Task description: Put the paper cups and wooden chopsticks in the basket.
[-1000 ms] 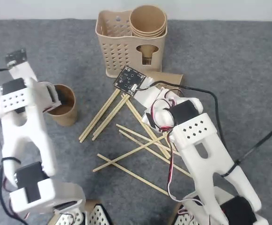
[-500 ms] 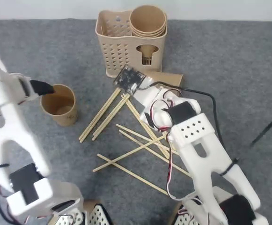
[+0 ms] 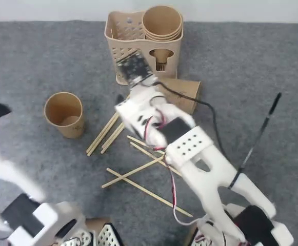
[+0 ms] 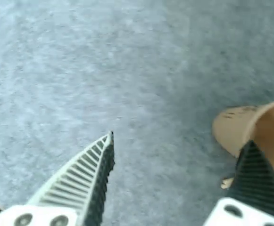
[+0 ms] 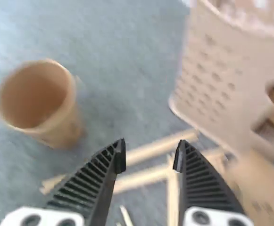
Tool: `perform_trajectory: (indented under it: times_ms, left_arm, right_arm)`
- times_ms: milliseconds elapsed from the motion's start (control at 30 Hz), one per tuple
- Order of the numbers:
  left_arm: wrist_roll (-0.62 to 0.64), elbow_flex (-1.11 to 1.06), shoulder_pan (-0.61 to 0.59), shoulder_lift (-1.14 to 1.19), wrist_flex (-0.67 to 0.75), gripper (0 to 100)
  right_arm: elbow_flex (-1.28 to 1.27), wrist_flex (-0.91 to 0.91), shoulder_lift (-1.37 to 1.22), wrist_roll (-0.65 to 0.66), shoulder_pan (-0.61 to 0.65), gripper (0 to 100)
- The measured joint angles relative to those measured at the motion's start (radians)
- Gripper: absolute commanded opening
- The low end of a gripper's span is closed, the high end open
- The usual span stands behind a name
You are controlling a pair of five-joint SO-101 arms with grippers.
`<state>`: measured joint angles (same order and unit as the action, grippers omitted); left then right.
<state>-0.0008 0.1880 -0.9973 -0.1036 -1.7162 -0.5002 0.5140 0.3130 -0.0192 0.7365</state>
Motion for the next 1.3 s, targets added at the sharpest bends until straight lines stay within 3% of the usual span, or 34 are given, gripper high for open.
perform_trajectory:
  times_ms: [233, 333, 767, 1133, 1300]
  left_arm:
    - [-0.064, -0.123, -0.137, 0.0, 0.112, 39]
    - [-0.071, -0.18, -0.187, 0.0, 0.178, 39]
    - [-0.074, -0.307, -0.242, 0.0, 0.311, 39]
    - [-0.074, -0.321, -0.242, 0.0, 0.318, 39]
    - [-0.074, -0.321, -0.242, 0.0, 0.318, 39]
  right_arm:
    - [0.008, -0.132, -0.075, 0.0, 0.091, 24.3]
    - [0.083, -0.132, -0.184, 0.0, 0.091, 22.2]
    - [0.73, 0.184, -0.651, -0.178, 0.149, 22.9]
    - [0.967, 0.322, -0.862, -0.273, 0.184, 25.2]
    - [0.971, 0.324, -0.895, -0.276, 0.195, 12.0]
